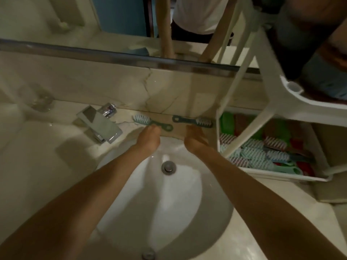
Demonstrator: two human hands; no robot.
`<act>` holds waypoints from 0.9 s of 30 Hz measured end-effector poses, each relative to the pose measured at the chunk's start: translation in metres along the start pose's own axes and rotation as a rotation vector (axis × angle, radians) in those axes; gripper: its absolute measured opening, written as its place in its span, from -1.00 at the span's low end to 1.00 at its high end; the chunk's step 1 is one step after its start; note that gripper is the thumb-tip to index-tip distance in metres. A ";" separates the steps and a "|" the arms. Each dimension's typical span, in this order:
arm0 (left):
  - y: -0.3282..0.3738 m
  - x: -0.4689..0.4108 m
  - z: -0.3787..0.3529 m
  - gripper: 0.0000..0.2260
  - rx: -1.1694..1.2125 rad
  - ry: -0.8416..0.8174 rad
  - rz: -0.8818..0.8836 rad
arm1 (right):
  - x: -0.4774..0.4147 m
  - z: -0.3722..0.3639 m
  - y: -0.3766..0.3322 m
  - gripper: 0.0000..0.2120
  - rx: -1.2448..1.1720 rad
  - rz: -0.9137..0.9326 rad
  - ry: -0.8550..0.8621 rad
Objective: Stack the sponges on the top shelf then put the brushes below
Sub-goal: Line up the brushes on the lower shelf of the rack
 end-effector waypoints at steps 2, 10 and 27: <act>-0.001 -0.016 -0.001 -0.67 -0.125 0.005 -0.023 | -0.022 0.003 0.000 -0.62 -0.079 -0.091 0.051; -0.011 -0.051 -0.001 -0.60 -0.315 0.050 -0.153 | -0.061 0.009 -0.001 -0.55 0.076 -0.016 0.133; 0.001 -0.014 0.005 -0.75 -0.455 0.195 -0.152 | -0.032 0.016 -0.019 -0.67 0.061 -0.015 -0.018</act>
Point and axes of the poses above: each hand's wrist, its own x-axis away from the middle knuckle, its own z-axis out of the back of the hand, y = z × x, the point moved 4 cm from there along -x, towards the middle knuckle, and after that the axes turned 15 degrees about -y, right-handed, at the moved point
